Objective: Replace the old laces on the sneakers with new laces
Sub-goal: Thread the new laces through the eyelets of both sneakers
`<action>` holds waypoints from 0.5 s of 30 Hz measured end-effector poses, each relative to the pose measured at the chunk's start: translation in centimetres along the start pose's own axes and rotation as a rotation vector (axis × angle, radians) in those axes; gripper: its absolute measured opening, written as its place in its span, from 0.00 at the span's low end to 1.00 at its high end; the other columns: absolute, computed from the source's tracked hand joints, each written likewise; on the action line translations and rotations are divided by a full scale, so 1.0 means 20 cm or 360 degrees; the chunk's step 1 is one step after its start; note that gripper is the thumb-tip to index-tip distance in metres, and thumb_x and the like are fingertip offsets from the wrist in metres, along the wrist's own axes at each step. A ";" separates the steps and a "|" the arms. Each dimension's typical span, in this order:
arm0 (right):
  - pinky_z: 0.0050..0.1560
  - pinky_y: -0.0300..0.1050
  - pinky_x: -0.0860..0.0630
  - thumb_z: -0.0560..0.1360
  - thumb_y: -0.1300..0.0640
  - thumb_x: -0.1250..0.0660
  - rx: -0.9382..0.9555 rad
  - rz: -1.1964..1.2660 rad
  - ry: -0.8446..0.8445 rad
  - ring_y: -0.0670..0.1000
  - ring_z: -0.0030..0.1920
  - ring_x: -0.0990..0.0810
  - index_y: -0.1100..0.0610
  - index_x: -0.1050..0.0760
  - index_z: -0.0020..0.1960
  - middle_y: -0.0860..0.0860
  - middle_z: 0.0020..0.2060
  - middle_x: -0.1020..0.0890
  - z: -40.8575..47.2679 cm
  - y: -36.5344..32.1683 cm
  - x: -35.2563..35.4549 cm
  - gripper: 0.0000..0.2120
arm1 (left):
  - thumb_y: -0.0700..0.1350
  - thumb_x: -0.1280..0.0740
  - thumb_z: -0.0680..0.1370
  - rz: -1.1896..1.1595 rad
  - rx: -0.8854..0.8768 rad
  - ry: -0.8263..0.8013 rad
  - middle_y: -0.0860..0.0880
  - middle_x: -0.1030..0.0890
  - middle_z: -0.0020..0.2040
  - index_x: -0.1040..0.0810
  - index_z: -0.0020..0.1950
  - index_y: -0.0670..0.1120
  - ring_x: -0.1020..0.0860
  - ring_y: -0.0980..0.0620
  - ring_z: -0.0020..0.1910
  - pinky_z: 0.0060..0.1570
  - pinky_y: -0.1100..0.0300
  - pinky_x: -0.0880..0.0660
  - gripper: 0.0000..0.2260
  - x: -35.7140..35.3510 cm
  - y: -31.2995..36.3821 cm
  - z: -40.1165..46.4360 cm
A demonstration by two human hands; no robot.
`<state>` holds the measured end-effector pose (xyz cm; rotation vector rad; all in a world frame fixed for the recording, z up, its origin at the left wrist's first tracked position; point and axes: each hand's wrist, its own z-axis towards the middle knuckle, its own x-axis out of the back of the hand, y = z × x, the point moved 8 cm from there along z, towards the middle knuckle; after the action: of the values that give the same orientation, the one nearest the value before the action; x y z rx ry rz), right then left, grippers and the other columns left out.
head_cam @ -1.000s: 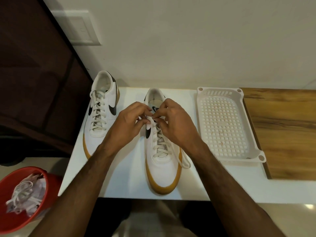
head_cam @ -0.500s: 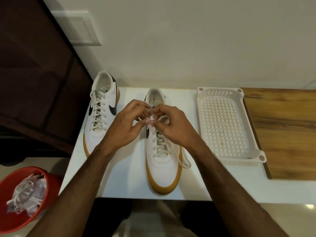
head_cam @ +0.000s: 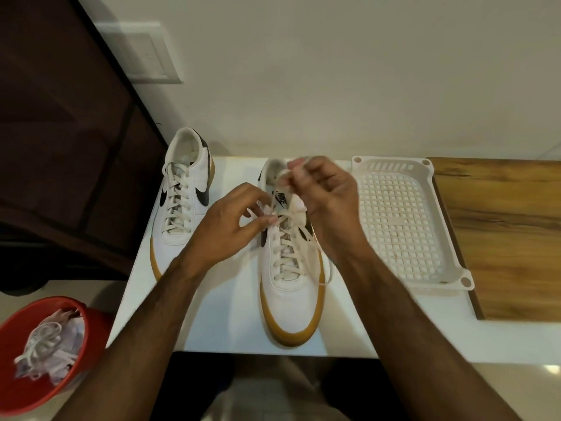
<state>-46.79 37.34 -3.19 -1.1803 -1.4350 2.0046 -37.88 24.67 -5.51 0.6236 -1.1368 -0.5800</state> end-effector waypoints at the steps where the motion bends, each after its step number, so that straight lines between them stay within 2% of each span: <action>1: 0.50 0.44 0.20 0.80 0.66 0.35 -0.0044 0.0305 0.0021 0.51 0.44 0.16 0.61 0.21 0.49 0.53 0.43 0.16 0.00 -0.01 0.01 0.04 | 0.46 0.29 0.80 0.0044 -0.0051 0.0026 0.53 0.21 0.50 0.20 0.54 0.45 0.19 0.53 0.46 0.46 0.51 0.21 0.07 0.00 0.01 0.00; 3: 0.49 0.41 0.19 0.81 0.64 0.37 -0.0146 0.0647 0.0074 0.51 0.46 0.15 0.60 0.23 0.51 0.54 0.43 0.16 0.00 0.01 0.03 0.04 | 0.44 0.29 0.80 0.0097 -0.0107 0.0075 0.52 0.21 0.49 0.20 0.53 0.44 0.20 0.53 0.45 0.42 0.52 0.22 0.04 0.01 0.02 0.01; 5: 0.49 0.42 0.19 0.82 0.63 0.37 -0.0217 0.0503 0.0073 0.53 0.48 0.14 0.60 0.24 0.52 0.56 0.45 0.15 0.00 0.04 0.05 0.04 | 0.40 0.30 0.80 0.0106 -0.0114 0.0146 0.54 0.21 0.49 0.21 0.50 0.44 0.20 0.54 0.45 0.41 0.52 0.23 0.02 0.02 0.02 0.01; 7: 0.50 0.45 0.19 0.81 0.63 0.34 -0.0232 -0.0070 0.0005 0.54 0.49 0.14 0.61 0.24 0.54 0.58 0.47 0.14 0.01 0.07 0.06 0.03 | 0.38 0.32 0.81 0.0000 -0.0002 0.0252 0.55 0.22 0.48 0.24 0.50 0.42 0.20 0.54 0.45 0.42 0.50 0.22 0.01 0.04 0.01 0.01; 10: 0.52 0.48 0.19 0.75 0.59 0.25 -0.0261 -0.1033 -0.0161 0.47 0.46 0.15 0.55 0.23 0.58 0.48 0.46 0.13 -0.01 0.15 0.03 0.14 | 0.39 0.37 0.84 -0.0365 0.0249 0.0506 0.49 0.17 0.49 0.26 0.52 0.40 0.17 0.50 0.46 0.43 0.47 0.21 0.03 0.10 0.01 -0.01; 13: 0.47 0.39 0.24 0.71 0.54 0.21 -0.0171 -0.1389 -0.0225 0.41 0.42 0.21 0.50 0.23 0.58 0.42 0.47 0.15 -0.02 0.15 -0.01 0.18 | 0.40 0.40 0.85 -0.0632 0.0241 0.0776 0.44 0.16 0.46 0.30 0.53 0.42 0.19 0.44 0.39 0.38 0.46 0.26 0.03 0.19 0.07 -0.01; 15: 0.50 0.43 0.25 0.70 0.54 0.21 -0.0070 -0.1567 -0.0216 0.40 0.43 0.24 0.48 0.22 0.58 0.40 0.46 0.16 -0.02 0.14 -0.02 0.19 | 0.41 0.42 0.86 -0.0781 0.0156 0.0985 0.41 0.17 0.43 0.33 0.53 0.43 0.20 0.43 0.33 0.32 0.50 0.28 0.03 0.29 0.12 -0.01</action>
<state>-45.79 36.19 -5.54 -0.2108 -1.6622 1.3500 -35.62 22.23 -0.23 1.0918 -0.4258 -0.6817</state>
